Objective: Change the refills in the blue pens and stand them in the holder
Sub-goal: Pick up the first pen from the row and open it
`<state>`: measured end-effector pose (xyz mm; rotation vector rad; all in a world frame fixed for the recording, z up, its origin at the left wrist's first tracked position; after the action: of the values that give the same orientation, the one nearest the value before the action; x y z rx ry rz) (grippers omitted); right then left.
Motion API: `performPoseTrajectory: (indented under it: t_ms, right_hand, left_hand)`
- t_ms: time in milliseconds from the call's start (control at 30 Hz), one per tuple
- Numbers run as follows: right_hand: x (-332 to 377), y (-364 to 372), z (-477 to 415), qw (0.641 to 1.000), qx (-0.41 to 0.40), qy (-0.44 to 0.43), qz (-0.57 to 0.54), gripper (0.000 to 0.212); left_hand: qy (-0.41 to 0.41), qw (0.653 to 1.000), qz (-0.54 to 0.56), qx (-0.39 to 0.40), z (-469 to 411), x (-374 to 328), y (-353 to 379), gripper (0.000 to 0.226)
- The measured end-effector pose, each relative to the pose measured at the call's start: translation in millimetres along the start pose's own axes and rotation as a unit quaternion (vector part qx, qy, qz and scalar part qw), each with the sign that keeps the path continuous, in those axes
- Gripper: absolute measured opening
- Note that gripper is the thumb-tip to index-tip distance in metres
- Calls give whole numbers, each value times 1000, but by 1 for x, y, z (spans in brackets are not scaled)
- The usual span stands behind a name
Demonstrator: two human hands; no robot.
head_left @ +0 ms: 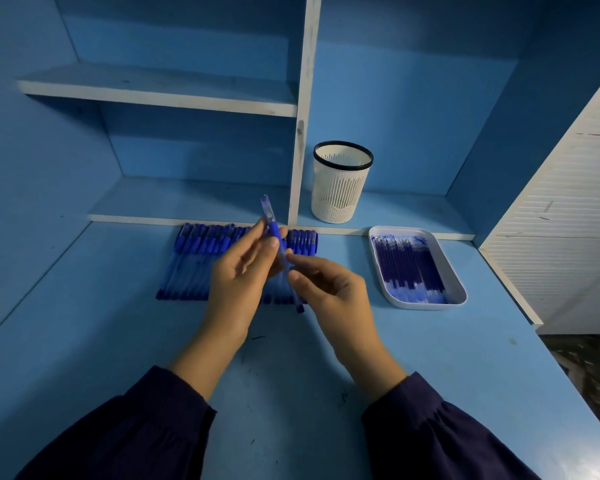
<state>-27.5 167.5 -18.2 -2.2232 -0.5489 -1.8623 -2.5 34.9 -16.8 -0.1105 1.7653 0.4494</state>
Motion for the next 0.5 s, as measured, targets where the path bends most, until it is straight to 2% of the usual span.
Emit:
performPoseTrajectory:
  t_ms: [133, 233, 400, 500]
  right_hand:
    - [3, 1, 2, 1000, 17, -4, 0, 20]
    - [9, -6, 0, 1000, -10, -21, 6, 16]
    - [19, -22, -4, 996, -50, -65, -37, 34]
    - [24, -27, -4, 994, -65, -81, -17, 25]
  left_hand:
    - [-21, 998, 58, -26, 1, 0, 1, 30]
    - [-7, 999, 21, -34, 2, -2, -6, 32]
    - [15, 989, -121, 79, 13, -3, 2, 31]
    - [32, 980, -161, 116, 18, -2, 7, 26]
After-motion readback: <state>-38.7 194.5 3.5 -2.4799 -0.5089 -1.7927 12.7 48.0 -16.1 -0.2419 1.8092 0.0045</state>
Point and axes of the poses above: each hand's wrist, its own z-axis away from the middle knuckle, its own y-axis out of the palm, x = y × z, the point moved 3 cm from there along -z, towards the middle knuckle, and after that the axes turned 5 degrees about x, right-handed, at the moved point
